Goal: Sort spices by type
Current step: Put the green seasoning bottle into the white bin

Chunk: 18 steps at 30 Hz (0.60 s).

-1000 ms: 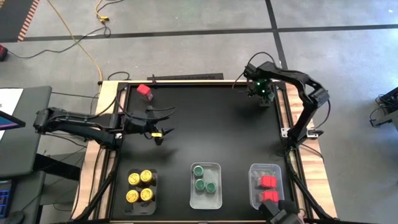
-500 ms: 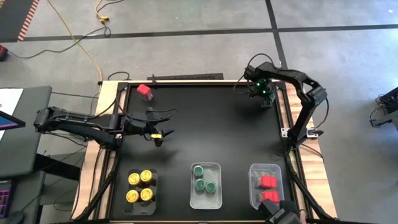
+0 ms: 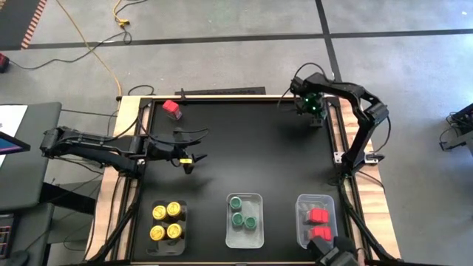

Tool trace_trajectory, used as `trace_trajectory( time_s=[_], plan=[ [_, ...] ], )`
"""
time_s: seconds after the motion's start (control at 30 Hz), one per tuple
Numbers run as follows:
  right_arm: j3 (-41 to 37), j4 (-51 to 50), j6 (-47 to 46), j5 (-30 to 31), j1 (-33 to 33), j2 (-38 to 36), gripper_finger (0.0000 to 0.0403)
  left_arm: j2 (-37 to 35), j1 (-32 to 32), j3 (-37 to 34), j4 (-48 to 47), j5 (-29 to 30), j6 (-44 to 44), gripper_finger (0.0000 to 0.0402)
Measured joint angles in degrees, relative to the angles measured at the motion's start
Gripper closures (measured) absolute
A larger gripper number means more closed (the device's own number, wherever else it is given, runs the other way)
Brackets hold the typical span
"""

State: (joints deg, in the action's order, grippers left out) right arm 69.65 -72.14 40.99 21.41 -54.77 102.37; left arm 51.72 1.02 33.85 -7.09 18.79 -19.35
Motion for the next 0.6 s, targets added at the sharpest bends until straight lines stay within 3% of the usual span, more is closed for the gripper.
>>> trace_trajectory(
  time_s=[0.2, 0.6],
  plan=[
    [2.5, -2.0, -1.1, 0.0, 0.0, 0.0, 0.0185, 0.0, 0.0, 0.0, 0.0, 0.0, -0.4, 0.0104],
    [2.5, -2.9, -4.1, -1.7, 1.0, -0.2, 0.0185, 0.0, 0.0, 0.0, 0.0, 0.0, -1.5, 0.0104]
  ],
)
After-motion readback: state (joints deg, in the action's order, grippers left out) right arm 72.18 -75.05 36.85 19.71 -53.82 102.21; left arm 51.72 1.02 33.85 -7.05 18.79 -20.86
